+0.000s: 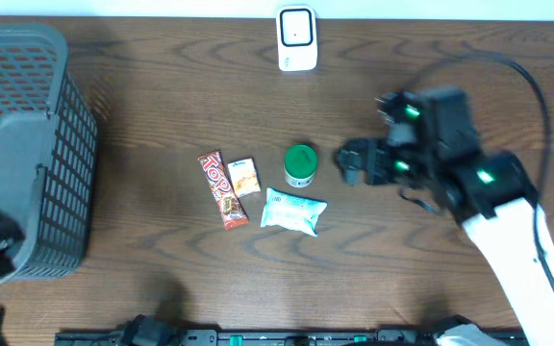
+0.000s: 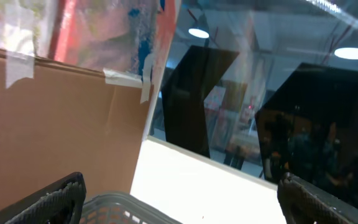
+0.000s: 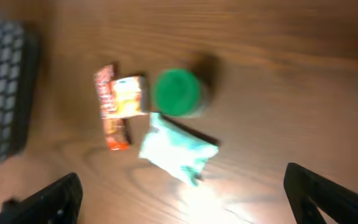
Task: Scan the item barcode
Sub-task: 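Move the right gripper over the green-capped Knorr jar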
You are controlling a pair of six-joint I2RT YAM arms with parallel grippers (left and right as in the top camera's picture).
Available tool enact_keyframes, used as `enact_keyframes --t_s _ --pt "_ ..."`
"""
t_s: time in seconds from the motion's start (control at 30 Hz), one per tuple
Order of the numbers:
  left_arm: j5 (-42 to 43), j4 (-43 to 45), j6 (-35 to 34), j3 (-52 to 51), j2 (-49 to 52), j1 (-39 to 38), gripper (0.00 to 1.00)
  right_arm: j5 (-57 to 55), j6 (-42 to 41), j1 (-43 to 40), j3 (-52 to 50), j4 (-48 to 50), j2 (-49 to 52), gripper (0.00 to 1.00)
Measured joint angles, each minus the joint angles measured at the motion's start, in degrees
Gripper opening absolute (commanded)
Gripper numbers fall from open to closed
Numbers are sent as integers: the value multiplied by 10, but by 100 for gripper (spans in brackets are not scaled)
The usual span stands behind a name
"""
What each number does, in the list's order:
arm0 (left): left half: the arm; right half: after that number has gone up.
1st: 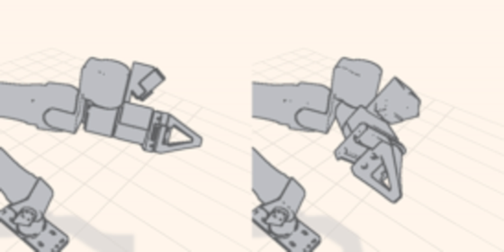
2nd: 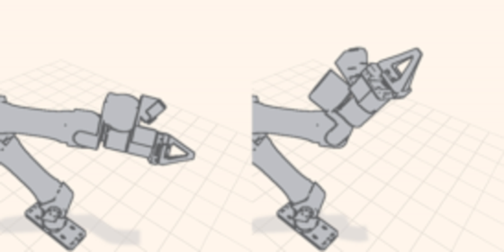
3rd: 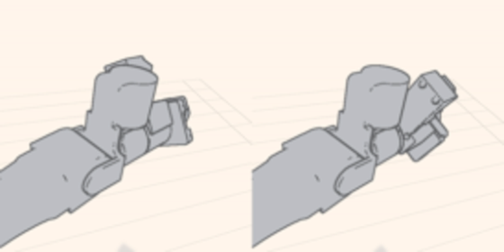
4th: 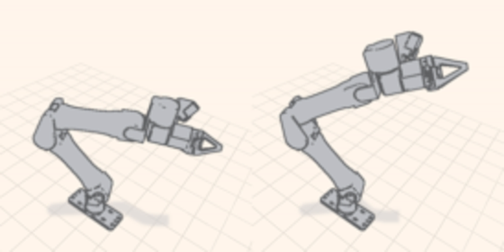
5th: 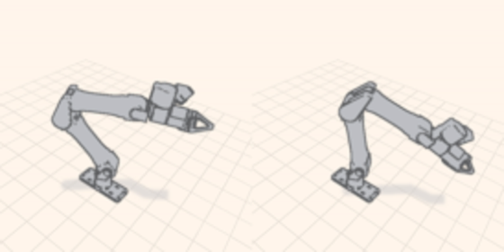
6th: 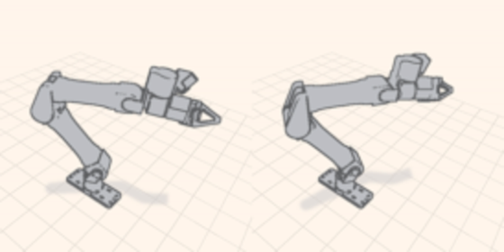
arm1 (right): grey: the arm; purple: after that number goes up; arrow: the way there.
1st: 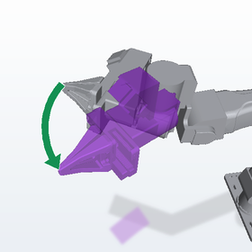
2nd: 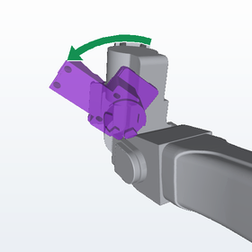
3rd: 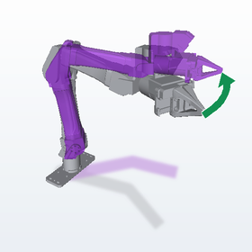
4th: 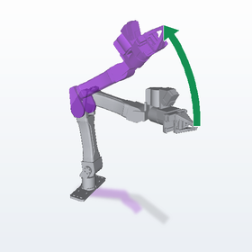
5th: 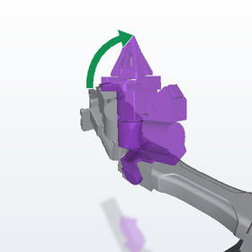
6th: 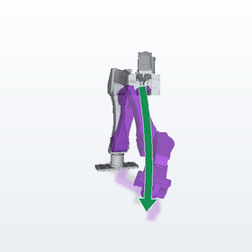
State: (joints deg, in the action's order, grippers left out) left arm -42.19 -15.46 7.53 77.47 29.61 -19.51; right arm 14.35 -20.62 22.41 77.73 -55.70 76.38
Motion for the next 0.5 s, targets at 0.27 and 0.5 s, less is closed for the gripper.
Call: enact_keyframes --t_s 0.27,0.5 --pt "0 -2 0 0 -27 0 98 23 -45 73 47 65 108 99" --pt "0 -3 0 0 -33 0 98 -49 -193 84 151 -84 223 99"
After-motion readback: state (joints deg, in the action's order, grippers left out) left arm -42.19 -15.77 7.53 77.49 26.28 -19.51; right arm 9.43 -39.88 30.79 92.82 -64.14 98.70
